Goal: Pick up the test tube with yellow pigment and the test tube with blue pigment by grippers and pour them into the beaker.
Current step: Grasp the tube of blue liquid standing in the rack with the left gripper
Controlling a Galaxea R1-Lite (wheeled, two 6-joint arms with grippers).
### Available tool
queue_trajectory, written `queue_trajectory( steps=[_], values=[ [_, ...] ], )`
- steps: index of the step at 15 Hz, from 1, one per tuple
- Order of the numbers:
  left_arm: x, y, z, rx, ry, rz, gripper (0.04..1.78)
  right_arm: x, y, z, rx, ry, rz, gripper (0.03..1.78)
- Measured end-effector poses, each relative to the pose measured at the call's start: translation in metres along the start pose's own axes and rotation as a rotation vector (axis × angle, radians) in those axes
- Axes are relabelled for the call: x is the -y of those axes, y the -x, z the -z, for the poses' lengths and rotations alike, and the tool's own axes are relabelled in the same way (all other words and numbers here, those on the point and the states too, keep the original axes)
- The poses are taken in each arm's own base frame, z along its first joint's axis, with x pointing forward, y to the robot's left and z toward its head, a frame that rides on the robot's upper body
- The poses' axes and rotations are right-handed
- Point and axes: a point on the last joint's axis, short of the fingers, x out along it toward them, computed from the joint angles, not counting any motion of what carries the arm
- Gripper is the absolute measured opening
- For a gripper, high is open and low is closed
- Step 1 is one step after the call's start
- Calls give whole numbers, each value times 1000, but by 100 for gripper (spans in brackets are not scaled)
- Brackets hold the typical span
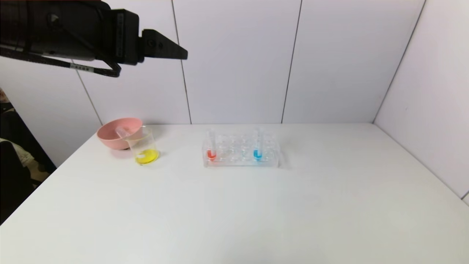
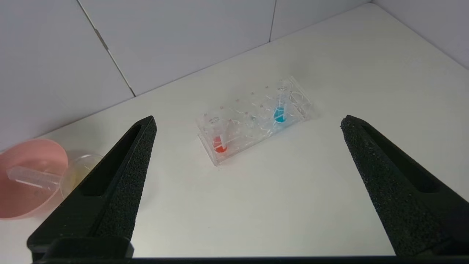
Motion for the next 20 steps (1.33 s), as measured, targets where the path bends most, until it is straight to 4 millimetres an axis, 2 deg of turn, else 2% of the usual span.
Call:
queue_trajectory(
  steps=[5,9,15,20],
  values=[
    [58,-20,42,21,27,-14,176,0,0,0,0,0,0,171],
    [99,-47,72,69,105,-59,176,0,0,0,0,0,0,171],
    [135,-115,109,47,151,-58,176,0,0,0,0,0,0,171],
    [153,-164,137,6,185,-79,176,0,0,0,0,0,0,171]
  ],
)
